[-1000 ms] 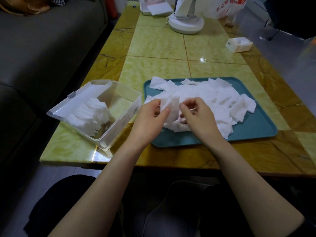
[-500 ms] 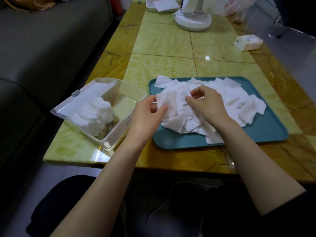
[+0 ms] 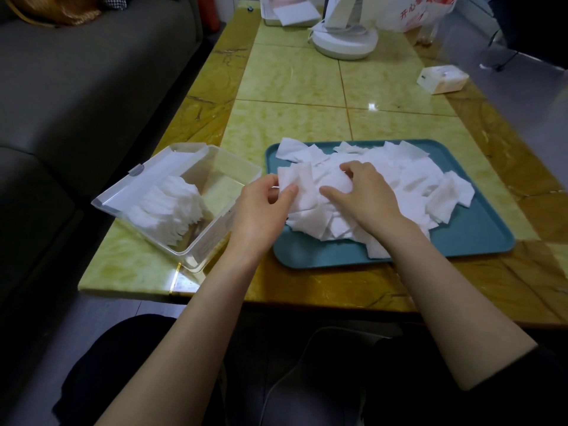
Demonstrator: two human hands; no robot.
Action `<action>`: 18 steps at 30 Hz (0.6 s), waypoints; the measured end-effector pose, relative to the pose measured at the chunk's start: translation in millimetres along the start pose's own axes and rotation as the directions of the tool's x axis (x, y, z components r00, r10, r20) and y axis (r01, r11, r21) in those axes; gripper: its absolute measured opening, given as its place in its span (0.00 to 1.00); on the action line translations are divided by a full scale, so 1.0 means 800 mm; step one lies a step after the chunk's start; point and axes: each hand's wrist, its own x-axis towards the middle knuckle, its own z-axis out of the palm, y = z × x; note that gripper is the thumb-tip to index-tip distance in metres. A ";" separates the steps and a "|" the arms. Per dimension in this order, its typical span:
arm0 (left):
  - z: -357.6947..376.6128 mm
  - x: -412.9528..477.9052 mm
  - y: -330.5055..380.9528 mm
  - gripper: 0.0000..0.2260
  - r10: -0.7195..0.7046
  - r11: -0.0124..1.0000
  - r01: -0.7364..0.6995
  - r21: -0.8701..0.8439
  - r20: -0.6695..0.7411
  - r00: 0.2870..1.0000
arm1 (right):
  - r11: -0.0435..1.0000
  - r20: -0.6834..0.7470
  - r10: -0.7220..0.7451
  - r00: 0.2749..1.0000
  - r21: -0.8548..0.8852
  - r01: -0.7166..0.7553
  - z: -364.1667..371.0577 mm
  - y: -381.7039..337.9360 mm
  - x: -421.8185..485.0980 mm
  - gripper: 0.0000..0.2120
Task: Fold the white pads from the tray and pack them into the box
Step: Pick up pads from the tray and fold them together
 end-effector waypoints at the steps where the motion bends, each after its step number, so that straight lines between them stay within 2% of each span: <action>1: 0.000 0.000 0.000 0.05 0.003 1.000 -0.003 0.011 0.000 1.000 | 1.000 -0.004 0.002 1.000 -0.009 -0.002 0.001 0.001 0.000 0.27; 5: -0.003 0.000 -0.004 0.05 0.016 0.999 -0.016 0.035 -0.007 1.000 | 0.994 -0.068 0.004 0.998 0.106 0.004 -0.009 -0.005 -0.008 0.19; 10: -0.006 0.005 -0.009 0.04 0.037 0.997 -0.034 0.072 -0.051 0.998 | 0.934 -0.176 -0.004 0.984 0.351 0.067 -0.035 -0.014 -0.025 0.16; 13: -0.005 0.006 -0.010 0.04 0.060 0.992 -0.054 0.112 -0.053 0.997 | 0.896 -0.201 -0.019 0.979 0.432 0.106 -0.049 -0.019 -0.036 0.13; 15: -0.004 0.005 -0.009 0.03 0.055 0.990 -0.049 0.132 -0.041 0.998 | 0.845 -0.138 -0.044 0.989 0.523 0.111 -0.052 -0.024 -0.042 0.09; 18: -0.001 0.004 -0.009 0.08 0.042 0.991 -0.041 0.124 -0.010 0.999 | 0.654 0.101 -0.145 0.984 0.757 0.019 -0.055 -0.032 -0.050 0.07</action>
